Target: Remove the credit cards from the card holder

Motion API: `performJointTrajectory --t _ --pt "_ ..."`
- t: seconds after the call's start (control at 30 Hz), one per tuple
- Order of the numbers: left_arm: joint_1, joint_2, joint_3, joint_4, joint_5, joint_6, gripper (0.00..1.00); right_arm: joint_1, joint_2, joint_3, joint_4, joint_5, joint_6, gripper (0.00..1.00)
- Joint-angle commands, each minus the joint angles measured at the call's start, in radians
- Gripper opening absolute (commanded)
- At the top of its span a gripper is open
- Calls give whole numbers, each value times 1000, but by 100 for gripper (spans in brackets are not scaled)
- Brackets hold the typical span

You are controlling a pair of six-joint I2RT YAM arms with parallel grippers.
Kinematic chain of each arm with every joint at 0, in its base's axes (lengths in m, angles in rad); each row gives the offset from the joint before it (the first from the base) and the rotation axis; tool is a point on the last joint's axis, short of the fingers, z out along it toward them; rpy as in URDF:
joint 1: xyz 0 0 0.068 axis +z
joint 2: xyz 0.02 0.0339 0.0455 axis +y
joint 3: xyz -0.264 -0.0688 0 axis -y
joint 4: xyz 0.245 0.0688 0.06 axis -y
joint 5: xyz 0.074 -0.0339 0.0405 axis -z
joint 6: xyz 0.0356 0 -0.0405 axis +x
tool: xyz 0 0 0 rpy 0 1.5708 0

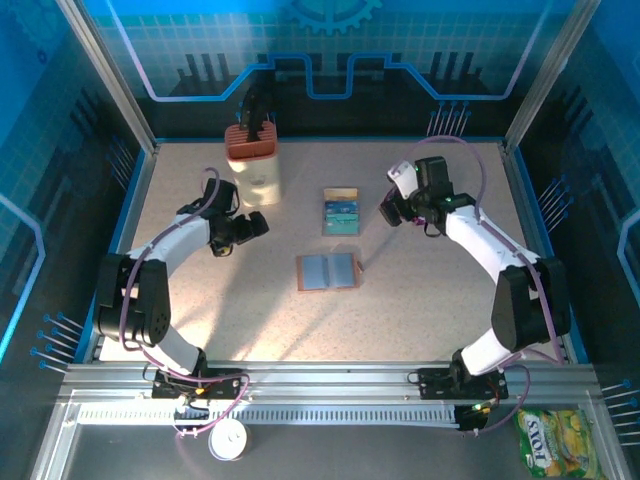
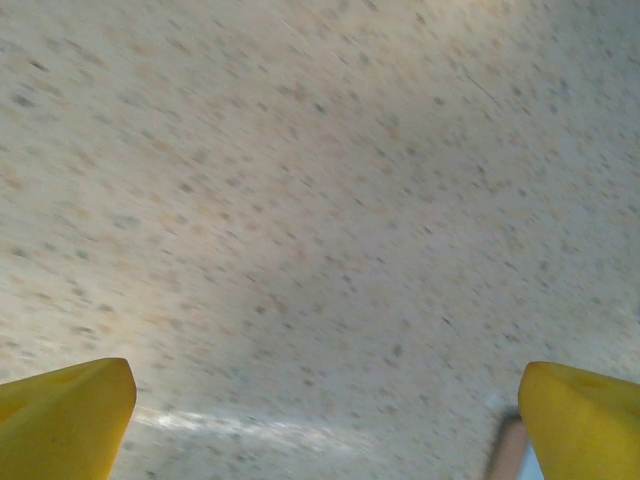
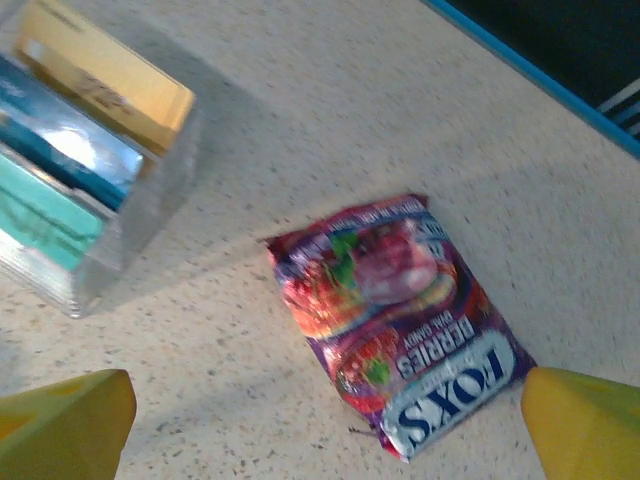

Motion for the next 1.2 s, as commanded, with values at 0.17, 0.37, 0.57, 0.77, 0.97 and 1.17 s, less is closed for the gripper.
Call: performJointTrajectory --t 0.17,0.37,0.57,0.77,0.97,1.17 --pt "63 -49 -57 117 -242 75 99 -89 -73 -242 308 70 187 100" --pt "68 -136 -181 306 -377 152 99 -141 -51 -368 495 76 266 100" --pt "86 -149 -309 596 -404 289 99 -155 -10 -468 709 71 311 100" --pt "112 -77 -420 941 -244 389 99 -112 -19 -549 851 94 262 100" --pt "117 -97 -512 1098 -160 421 99 -117 -44 -635 986 77 267 100" --pt "117 -38 -661 1439 -93 444 99 -152 1 -722 1182 12 286 100"
